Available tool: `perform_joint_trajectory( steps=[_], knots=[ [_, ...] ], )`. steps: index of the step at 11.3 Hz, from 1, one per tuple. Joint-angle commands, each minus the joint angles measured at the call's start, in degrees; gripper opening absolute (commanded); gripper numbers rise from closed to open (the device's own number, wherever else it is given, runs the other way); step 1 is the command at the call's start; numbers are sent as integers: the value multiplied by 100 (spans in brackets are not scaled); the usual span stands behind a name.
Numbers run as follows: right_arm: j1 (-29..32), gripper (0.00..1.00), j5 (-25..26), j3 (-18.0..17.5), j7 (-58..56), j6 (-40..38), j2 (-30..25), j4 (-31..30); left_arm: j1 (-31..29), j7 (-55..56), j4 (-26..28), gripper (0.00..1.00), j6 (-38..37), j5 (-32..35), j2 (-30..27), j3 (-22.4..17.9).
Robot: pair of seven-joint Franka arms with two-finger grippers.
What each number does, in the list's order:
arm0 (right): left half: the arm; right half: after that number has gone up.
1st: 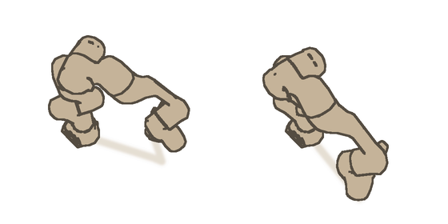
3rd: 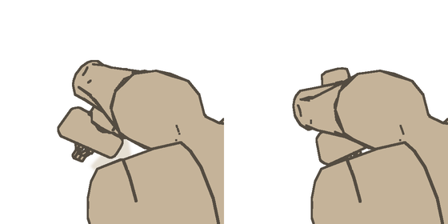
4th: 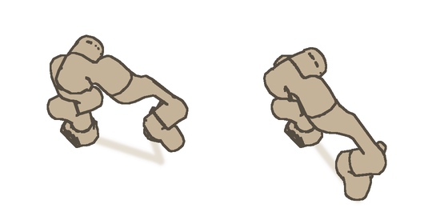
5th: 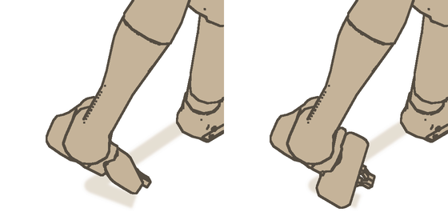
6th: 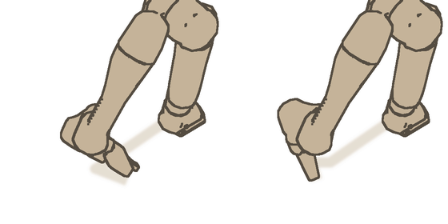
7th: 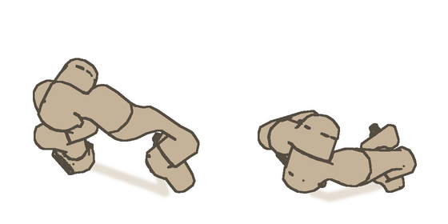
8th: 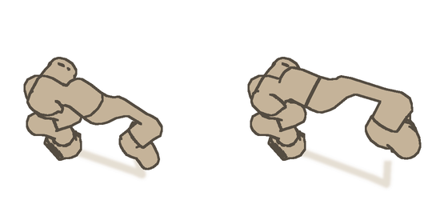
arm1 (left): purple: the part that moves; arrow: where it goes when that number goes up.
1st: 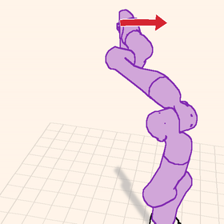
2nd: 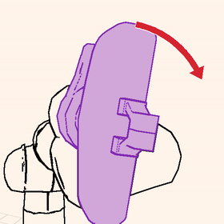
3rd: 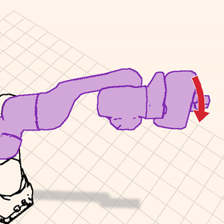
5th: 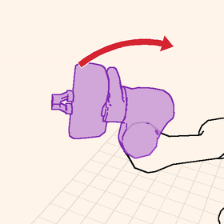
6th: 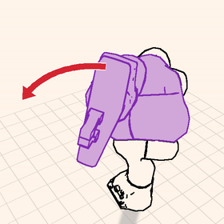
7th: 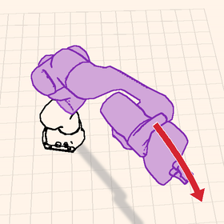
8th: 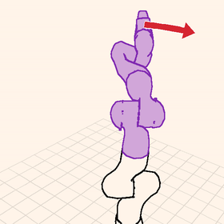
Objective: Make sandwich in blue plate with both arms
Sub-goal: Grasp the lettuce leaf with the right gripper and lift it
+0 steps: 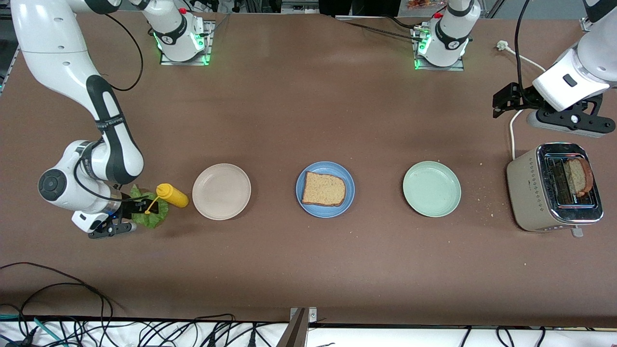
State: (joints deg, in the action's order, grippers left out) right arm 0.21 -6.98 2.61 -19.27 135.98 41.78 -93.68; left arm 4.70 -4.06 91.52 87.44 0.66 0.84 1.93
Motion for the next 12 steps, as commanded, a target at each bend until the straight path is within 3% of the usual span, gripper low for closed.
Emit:
perform_joint_trajectory(
  steps=[1, 2, 3, 12],
  knots=[
    [163, 55, -129, -68, -646, 121, 50, -10, -39, 28, -108, 100, -122, -57, 12, -8],
    [163, 16, -129, -68, -840, 95, 41, 7, -39, 19, -108, 100, -122, -57, 12, -8],
    [154, 0, -146, -68, -894, 51, -20, -10, -48, 19, -99, 100, -131, -57, 12, -8],
    [154, 0, -155, -59, -842, -1643, -1293, -98, -48, 19, -99, 100, -149, -57, 12, -8]
  ],
)
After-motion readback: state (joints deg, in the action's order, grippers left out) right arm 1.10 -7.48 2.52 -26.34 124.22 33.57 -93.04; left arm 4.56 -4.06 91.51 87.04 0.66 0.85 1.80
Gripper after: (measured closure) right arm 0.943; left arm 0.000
